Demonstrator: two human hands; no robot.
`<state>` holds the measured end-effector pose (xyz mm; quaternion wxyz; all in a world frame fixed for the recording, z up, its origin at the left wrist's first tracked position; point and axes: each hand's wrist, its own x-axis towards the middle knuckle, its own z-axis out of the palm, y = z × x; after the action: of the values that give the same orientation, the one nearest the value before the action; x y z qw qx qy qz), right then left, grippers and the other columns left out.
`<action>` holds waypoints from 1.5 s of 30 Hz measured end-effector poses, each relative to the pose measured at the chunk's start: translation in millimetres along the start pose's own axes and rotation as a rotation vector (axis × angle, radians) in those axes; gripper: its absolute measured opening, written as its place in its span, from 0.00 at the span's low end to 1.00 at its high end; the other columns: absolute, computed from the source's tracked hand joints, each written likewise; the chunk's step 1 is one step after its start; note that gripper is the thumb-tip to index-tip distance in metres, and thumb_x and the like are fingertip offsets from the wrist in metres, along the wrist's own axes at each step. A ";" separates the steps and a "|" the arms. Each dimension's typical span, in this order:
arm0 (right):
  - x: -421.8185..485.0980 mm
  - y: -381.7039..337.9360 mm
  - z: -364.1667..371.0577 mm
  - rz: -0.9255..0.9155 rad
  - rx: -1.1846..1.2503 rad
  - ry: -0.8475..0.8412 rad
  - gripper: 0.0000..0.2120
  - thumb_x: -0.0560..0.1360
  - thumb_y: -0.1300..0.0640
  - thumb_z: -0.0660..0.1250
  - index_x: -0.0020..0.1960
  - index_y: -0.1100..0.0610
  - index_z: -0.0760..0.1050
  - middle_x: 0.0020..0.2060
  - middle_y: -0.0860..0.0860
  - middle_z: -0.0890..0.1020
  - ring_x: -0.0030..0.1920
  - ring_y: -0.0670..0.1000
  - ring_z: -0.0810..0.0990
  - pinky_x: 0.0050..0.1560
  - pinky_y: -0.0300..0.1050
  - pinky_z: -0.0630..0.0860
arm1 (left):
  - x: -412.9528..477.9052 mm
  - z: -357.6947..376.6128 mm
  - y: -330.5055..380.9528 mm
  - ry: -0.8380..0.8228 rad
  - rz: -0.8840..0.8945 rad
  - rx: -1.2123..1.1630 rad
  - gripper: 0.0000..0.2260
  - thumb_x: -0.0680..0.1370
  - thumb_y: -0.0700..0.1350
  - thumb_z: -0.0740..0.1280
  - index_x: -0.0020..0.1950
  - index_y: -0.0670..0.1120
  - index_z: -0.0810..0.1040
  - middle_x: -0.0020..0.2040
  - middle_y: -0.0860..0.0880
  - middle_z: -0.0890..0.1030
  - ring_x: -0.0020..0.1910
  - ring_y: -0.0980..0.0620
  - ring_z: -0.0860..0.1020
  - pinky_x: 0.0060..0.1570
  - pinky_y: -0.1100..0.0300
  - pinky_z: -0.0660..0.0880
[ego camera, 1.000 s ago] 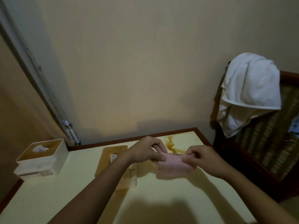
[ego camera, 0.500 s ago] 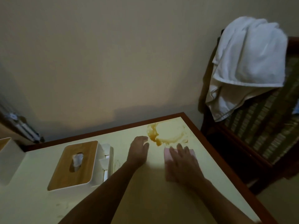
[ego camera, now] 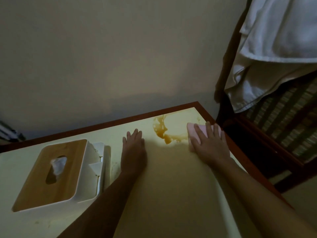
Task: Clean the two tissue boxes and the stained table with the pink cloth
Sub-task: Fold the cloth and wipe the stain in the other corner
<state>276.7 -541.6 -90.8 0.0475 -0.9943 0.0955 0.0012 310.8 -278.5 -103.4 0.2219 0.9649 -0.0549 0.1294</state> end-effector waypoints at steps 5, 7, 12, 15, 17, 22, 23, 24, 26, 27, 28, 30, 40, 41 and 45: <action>61.8 2.5 0.4 -0.012 -0.017 -0.031 0.31 0.81 0.34 0.36 0.81 0.41 0.37 0.82 0.56 0.42 0.81 0.61 0.40 0.79 0.63 0.41 | 2.1 3.4 -0.8 0.014 -0.047 -0.029 0.19 0.85 0.44 0.50 0.75 0.44 0.66 0.77 0.46 0.64 0.78 0.43 0.56 0.75 0.50 0.47; 83.3 -1.7 0.5 -0.035 -0.030 -0.036 0.31 0.81 0.34 0.36 0.81 0.41 0.38 0.82 0.56 0.42 0.81 0.61 0.40 0.79 0.63 0.41 | 1.9 4.5 -1.0 0.009 -0.048 -0.002 0.20 0.85 0.44 0.49 0.77 0.45 0.63 0.78 0.47 0.61 0.79 0.44 0.54 0.75 0.51 0.46; 117.3 -24.3 -0.5 -0.117 -0.056 -0.034 0.30 0.82 0.35 0.37 0.82 0.41 0.39 0.82 0.56 0.42 0.81 0.61 0.40 0.79 0.63 0.40 | 1.0 3.1 1.9 0.011 -0.039 0.026 0.21 0.85 0.42 0.49 0.79 0.45 0.58 0.79 0.47 0.58 0.79 0.45 0.50 0.76 0.52 0.43; 125.6 -36.4 -0.7 -0.211 -0.052 -0.058 0.29 0.82 0.35 0.36 0.81 0.40 0.39 0.82 0.56 0.42 0.81 0.61 0.39 0.79 0.63 0.39 | 1.3 4.2 1.8 0.004 -0.041 0.049 0.22 0.84 0.40 0.50 0.79 0.45 0.57 0.80 0.46 0.57 0.79 0.45 0.49 0.77 0.51 0.44; 126.4 -45.9 0.6 -0.291 -0.032 -0.067 0.29 0.82 0.35 0.37 0.81 0.39 0.39 0.82 0.55 0.43 0.81 0.60 0.39 0.79 0.62 0.39 | 1.7 4.4 2.4 -0.002 -0.051 0.049 0.22 0.84 0.40 0.50 0.79 0.45 0.57 0.80 0.46 0.57 0.79 0.45 0.49 0.77 0.51 0.44; 117.5 -80.6 4.4 -0.519 -0.049 -0.084 0.29 0.82 0.33 0.40 0.80 0.36 0.39 0.82 0.53 0.43 0.81 0.59 0.39 0.78 0.60 0.39 | 0.6 2.7 3.9 -0.010 -0.042 0.058 0.22 0.84 0.41 0.51 0.79 0.44 0.57 0.80 0.46 0.56 0.79 0.46 0.49 0.78 0.50 0.45; 113.7 -85.2 5.0 -0.558 -0.059 -0.087 0.29 0.81 0.33 0.39 0.80 0.36 0.39 0.82 0.53 0.42 0.81 0.59 0.39 0.78 0.60 0.39 | 0.8 2.3 3.8 -0.011 -0.042 0.052 0.22 0.84 0.41 0.51 0.79 0.44 0.57 0.80 0.46 0.56 0.79 0.46 0.49 0.78 0.51 0.44; 109.3 -88.3 5.3 -0.593 -0.068 -0.084 0.30 0.80 0.32 0.38 0.80 0.36 0.40 0.82 0.53 0.42 0.81 0.59 0.39 0.78 0.60 0.40 | 1.2 1.9 3.9 -0.011 -0.041 0.046 0.22 0.84 0.41 0.51 0.79 0.44 0.58 0.80 0.46 0.57 0.79 0.46 0.49 0.78 0.51 0.44; 98.9 -89.2 6.9 -0.670 -0.088 -0.062 0.30 0.80 0.32 0.38 0.80 0.36 0.40 0.82 0.54 0.43 0.81 0.59 0.40 0.79 0.61 0.44 | 1.6 0.4 4.8 -0.014 -0.042 0.038 0.21 0.84 0.41 0.51 0.78 0.44 0.59 0.79 0.46 0.58 0.79 0.46 0.50 0.77 0.52 0.43; 93.4 -87.9 8.0 -0.707 -0.094 -0.047 0.29 0.81 0.33 0.39 0.81 0.36 0.41 0.82 0.54 0.44 0.81 0.60 0.41 0.80 0.62 0.46 | 2.0 -0.1 5.1 -0.017 -0.044 0.035 0.21 0.84 0.42 0.51 0.78 0.44 0.59 0.79 0.46 0.58 0.79 0.46 0.50 0.76 0.52 0.43; 87.4 -85.2 8.4 -0.740 -0.092 -0.038 0.28 0.82 0.34 0.40 0.81 0.36 0.42 0.82 0.55 0.45 0.81 0.61 0.42 0.80 0.62 0.47 | 2.0 -0.2 5.2 -0.020 -0.046 0.032 0.21 0.84 0.42 0.51 0.78 0.44 0.60 0.79 0.46 0.58 0.79 0.45 0.50 0.76 0.52 0.43; 74.0 -78.2 6.9 -0.782 -0.074 -0.022 0.26 0.83 0.35 0.39 0.80 0.35 0.43 0.82 0.56 0.49 0.81 0.62 0.45 0.79 0.63 0.50 | 2.1 0.5 4.4 -0.024 -0.046 0.035 0.21 0.84 0.43 0.52 0.78 0.44 0.60 0.79 0.46 0.59 0.79 0.45 0.51 0.76 0.51 0.44; -6.1 -39.1 -2.9 -0.504 -0.029 -0.031 0.30 0.79 0.32 0.41 0.80 0.35 0.43 0.81 0.60 0.50 0.80 0.68 0.46 0.77 0.70 0.52 | 3.4 0.6 4.9 -0.013 -0.027 0.080 0.21 0.82 0.37 0.52 0.77 0.42 0.63 0.77 0.44 0.63 0.78 0.41 0.56 0.77 0.47 0.51; -21.1 -39.9 -2.2 -0.488 -0.017 -0.015 0.30 0.80 0.33 0.41 0.80 0.36 0.44 0.81 0.60 0.50 0.80 0.68 0.46 0.76 0.69 0.52 | 2.5 -1.1 5.8 -0.018 -0.017 0.089 0.21 0.82 0.37 0.53 0.76 0.42 0.64 0.77 0.43 0.64 0.77 0.40 0.58 0.77 0.46 0.53; -86.5 -48.0 -0.1 -0.521 0.005 -0.040 0.28 0.80 0.32 0.37 0.79 0.32 0.39 0.82 0.55 0.46 0.81 0.64 0.44 0.78 0.67 0.51 | -7.7 -16.1 9.7 -0.020 0.005 0.022 0.18 0.83 0.40 0.53 0.72 0.38 0.70 0.73 0.39 0.70 0.75 0.37 0.62 0.75 0.45 0.54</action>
<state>200.9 -478.3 -85.2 0.0505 -0.9850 -0.1647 0.0082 298.2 -279.6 -87.5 0.2103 0.9684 -0.0580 0.1211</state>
